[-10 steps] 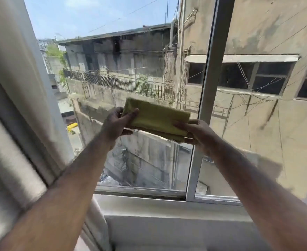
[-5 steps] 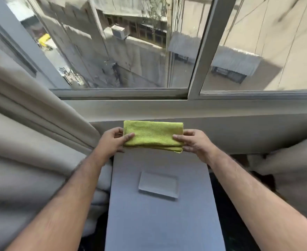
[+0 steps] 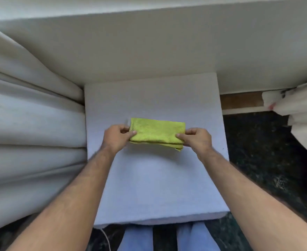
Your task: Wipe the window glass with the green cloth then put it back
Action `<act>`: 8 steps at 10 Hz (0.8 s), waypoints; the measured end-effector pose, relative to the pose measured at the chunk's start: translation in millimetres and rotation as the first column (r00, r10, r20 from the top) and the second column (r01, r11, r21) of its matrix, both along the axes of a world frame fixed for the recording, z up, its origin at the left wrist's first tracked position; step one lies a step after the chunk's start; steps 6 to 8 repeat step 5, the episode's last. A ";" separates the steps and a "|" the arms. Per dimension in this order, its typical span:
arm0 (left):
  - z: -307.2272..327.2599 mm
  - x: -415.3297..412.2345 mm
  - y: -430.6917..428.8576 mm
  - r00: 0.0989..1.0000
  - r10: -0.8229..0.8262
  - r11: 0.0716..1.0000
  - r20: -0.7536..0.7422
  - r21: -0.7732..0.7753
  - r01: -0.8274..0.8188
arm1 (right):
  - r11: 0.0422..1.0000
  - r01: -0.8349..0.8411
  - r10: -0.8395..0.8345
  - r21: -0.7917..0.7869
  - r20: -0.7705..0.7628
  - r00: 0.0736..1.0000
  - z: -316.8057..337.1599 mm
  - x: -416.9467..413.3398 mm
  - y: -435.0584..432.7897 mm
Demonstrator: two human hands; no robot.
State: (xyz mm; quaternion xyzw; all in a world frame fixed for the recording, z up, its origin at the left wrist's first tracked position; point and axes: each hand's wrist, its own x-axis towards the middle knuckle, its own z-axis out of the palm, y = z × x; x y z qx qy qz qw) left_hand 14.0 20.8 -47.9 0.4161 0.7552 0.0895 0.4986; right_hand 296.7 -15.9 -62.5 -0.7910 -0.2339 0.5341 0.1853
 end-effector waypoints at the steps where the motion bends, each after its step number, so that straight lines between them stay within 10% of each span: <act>1: -28.3 11.2 -2.4 0.970 -0.137 0.990 -0.199 0.003 0.140 | 0.981 -0.196 0.193 -0.008 0.209 0.959 -23.3 -1.3 -1.5; 3: -38.5 19.2 2.1 0.836 -0.356 0.921 -0.417 -0.006 0.389 | 0.891 -0.455 0.417 -0.010 0.418 0.807 -29.4 -9.0 3.8; 5: 18.0 19.3 20.6 0.765 -0.449 0.812 -0.461 0.146 0.564 | 0.577 -0.816 0.629 0.045 0.613 0.479 30.1 -1.7 29.0; 8: 18.0 19.3 20.6 0.765 -0.449 0.812 -0.461 0.146 0.564 | 0.577 -0.816 0.629 0.045 0.613 0.479 30.1 -1.7 29.0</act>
